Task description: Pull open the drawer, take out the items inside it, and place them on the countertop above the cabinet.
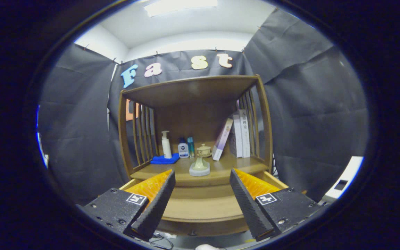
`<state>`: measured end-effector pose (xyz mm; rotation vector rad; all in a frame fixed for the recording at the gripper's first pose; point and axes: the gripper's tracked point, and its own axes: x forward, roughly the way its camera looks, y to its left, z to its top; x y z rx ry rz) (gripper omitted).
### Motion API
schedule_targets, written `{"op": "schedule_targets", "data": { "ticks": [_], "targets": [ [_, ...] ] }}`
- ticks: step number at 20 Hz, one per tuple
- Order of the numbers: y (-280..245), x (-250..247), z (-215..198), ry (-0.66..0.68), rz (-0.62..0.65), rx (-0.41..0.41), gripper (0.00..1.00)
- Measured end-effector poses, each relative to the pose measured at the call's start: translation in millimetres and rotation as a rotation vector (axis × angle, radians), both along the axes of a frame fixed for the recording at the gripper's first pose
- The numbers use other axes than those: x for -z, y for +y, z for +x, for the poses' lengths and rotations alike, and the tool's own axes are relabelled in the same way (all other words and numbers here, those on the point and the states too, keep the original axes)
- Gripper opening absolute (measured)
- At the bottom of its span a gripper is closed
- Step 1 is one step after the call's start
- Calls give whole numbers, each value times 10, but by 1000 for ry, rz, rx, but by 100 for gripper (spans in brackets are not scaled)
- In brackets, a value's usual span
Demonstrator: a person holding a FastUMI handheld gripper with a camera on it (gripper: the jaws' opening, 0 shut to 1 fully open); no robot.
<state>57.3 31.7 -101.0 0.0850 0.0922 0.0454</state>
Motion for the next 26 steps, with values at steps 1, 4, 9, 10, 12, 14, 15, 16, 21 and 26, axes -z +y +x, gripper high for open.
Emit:
{"op": "schedule_targets", "data": {
  "ticks": [1, 4, 9, 10, 12, 14, 15, 16, 21, 26],
  "targets": [
    [-51, 95, -43, 8, -2, 7, 99],
    [-83, 471, -160, 56, -60, 10, 99],
    [105, 940, -306, 112, -135, -23, 100],
    [161, 1023, -316, 123, -140, -33, 100],
    [245, 1160, -252, 152, -142, -35, 100],
    [272, 1260, -233, 175, -141, -34, 100],
    [281, 1305, -215, 185, -144, -32, 100],
    [260, 1333, -189, 192, -146, -22, 100],
    [230, 1390, -128, 198, -136, 32, 100],
    [277, 1393, -87, 190, -125, 34, 100]
  ]
}}
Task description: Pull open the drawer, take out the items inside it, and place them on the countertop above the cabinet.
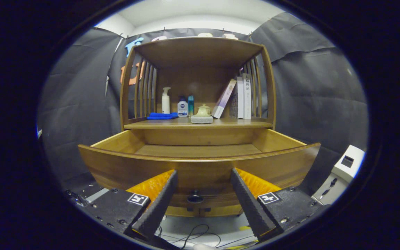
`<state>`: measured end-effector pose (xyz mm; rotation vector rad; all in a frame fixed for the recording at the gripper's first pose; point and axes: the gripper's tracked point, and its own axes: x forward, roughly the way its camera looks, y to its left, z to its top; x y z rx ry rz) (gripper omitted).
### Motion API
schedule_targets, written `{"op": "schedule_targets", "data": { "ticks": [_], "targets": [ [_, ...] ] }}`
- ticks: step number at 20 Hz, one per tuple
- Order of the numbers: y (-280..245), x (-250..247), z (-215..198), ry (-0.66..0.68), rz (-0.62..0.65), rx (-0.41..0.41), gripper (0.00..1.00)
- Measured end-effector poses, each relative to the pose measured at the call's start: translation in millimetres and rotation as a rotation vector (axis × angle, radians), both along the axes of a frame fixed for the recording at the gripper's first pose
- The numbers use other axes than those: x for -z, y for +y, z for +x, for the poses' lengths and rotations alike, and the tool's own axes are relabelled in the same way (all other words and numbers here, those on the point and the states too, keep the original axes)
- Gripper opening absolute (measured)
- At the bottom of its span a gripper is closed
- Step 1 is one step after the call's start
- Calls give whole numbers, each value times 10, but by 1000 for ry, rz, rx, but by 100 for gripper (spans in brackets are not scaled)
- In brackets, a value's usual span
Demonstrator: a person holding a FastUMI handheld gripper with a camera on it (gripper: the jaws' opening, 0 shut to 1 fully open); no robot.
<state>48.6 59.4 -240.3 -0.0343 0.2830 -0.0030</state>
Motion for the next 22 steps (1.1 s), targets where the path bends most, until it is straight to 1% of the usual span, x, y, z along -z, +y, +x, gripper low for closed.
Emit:
{"op": "schedule_targets", "data": {
  "ticks": [6, 7, 9, 13, 14, 15, 22],
  "targets": [
    [-23, -15, 179, 0, 44, -28, 99],
    [-26, -11, 241, 3, 31, -28, 99],
    [-11, -2, 389, -4, 10, -27, 99],
    [32, -63, 732, -27, 7, -20, 99],
    [45, 1, 825, -5, 3, -18, 99],
    [48, -24, 896, -19, 0, -14, 99],
    [109, 36, 1438, -1, -4, 5, 99]
  ]
}}
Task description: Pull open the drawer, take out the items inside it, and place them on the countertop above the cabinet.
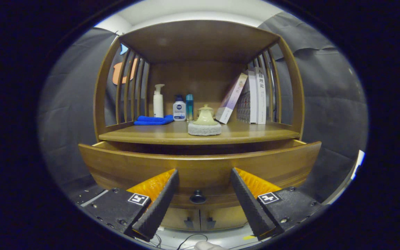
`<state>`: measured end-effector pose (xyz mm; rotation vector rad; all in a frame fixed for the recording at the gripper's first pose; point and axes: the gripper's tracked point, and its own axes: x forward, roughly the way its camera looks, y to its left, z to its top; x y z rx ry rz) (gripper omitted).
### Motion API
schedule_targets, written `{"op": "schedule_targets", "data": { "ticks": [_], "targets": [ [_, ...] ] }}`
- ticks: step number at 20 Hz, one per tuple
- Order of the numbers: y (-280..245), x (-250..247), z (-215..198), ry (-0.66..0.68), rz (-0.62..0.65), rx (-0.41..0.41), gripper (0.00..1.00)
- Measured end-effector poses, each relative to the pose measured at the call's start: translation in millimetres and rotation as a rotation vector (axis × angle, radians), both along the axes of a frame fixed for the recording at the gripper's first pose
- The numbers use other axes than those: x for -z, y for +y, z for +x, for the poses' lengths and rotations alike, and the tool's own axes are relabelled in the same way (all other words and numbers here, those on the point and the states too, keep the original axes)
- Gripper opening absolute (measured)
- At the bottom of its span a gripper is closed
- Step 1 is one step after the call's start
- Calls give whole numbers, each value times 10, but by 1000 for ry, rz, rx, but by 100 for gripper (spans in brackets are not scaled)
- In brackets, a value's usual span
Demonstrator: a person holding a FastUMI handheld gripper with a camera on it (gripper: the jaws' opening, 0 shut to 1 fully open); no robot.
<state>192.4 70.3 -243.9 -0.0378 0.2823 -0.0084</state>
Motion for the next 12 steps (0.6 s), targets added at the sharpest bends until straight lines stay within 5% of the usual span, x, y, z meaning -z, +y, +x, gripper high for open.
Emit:
{"op": "schedule_targets", "data": {
  "ticks": [12],
  "targets": [
    [21, 53, 535, 8, 10, -7, 99]
  ]
}}
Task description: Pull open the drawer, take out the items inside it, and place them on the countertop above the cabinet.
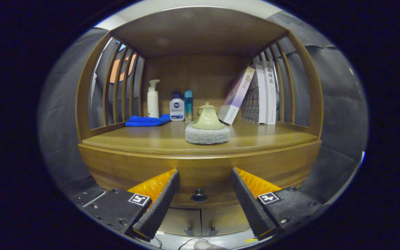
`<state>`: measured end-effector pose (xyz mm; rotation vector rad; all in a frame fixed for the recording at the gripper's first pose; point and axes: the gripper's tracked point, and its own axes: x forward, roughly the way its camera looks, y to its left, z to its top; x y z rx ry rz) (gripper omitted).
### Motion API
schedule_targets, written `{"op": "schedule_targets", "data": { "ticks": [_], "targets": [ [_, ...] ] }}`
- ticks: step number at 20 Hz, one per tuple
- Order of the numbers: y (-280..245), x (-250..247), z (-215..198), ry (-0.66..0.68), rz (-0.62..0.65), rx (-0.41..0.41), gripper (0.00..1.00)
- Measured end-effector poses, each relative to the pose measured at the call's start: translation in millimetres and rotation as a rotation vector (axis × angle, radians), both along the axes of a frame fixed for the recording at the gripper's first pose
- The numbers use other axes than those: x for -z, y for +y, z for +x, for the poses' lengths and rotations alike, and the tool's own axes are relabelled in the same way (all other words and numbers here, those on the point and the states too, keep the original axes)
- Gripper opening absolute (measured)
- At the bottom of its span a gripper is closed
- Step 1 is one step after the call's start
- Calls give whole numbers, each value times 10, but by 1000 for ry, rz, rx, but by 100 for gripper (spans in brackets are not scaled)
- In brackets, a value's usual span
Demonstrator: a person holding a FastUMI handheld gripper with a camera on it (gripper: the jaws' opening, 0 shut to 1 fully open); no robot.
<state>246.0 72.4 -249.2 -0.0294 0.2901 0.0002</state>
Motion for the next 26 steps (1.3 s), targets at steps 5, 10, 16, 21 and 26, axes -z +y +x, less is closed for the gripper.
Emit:
{"op": "schedule_targets", "data": {
  "ticks": [5, 10, 16, 21, 26],
  "targets": [
    [11, -17, -31, 7, 7, -26, 99],
    [-132, -409, -352, -34, 28, -19, 99],
    [-177, -1126, -1046, -103, 34, -92, 99],
    [-327, -1597, -1590, -135, 62, -113, 99],
    [-642, -1912, -1972, -213, 66, -78, 99]
  ]
}}
